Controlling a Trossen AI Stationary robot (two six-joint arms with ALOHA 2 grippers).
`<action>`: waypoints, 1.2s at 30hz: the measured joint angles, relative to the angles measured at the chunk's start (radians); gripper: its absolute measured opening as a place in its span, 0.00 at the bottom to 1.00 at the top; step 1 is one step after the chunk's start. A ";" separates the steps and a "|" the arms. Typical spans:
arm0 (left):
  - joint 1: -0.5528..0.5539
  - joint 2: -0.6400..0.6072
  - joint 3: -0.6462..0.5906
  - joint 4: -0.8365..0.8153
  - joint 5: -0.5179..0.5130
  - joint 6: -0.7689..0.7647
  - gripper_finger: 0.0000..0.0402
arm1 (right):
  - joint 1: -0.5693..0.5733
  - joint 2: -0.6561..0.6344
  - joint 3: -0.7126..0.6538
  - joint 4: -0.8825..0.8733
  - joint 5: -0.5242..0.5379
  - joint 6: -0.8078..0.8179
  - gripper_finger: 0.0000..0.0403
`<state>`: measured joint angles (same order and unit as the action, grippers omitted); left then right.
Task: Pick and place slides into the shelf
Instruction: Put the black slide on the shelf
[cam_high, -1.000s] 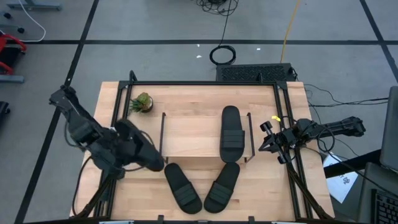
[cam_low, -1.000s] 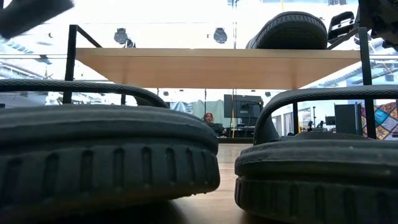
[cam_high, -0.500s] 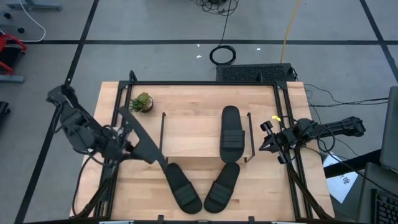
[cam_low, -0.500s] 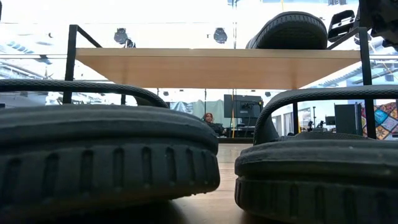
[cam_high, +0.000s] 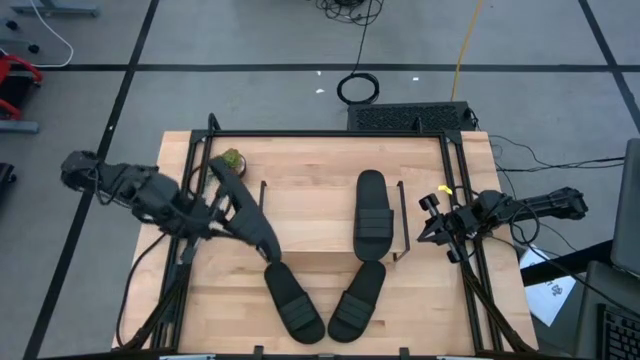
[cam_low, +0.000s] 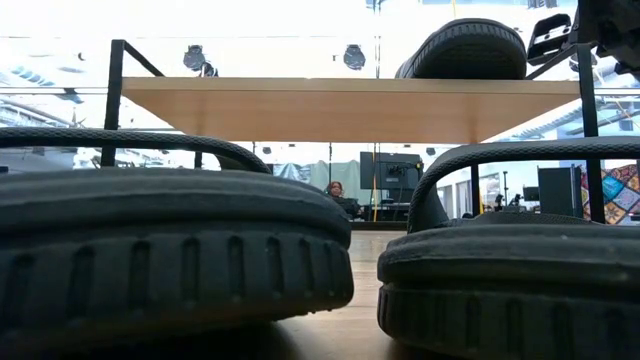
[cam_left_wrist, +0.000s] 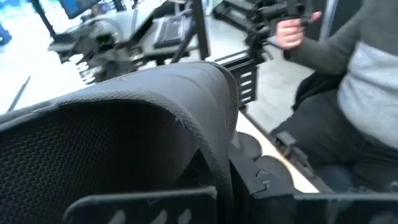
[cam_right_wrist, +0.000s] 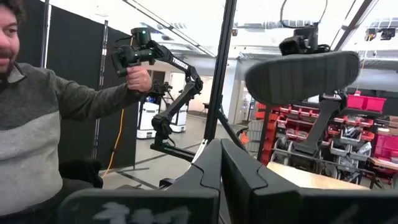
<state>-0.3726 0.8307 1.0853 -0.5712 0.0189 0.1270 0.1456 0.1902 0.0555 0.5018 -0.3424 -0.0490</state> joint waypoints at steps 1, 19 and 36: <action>0.028 -0.008 0.004 -0.025 0.018 0.000 0.00 | 0.000 0.000 0.000 0.001 0.000 -0.008 0.00; 0.633 0.347 0.398 -0.359 0.595 0.279 0.00 | 0.000 0.015 0.000 0.025 0.106 -0.151 0.00; 0.717 0.979 1.040 -1.004 0.759 0.430 0.00 | 0.000 0.016 0.000 0.010 0.106 -0.109 0.00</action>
<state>0.3443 1.8092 2.1254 -1.5753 0.7778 0.5571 0.1455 0.2062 0.0556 0.5119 -0.2367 -0.1583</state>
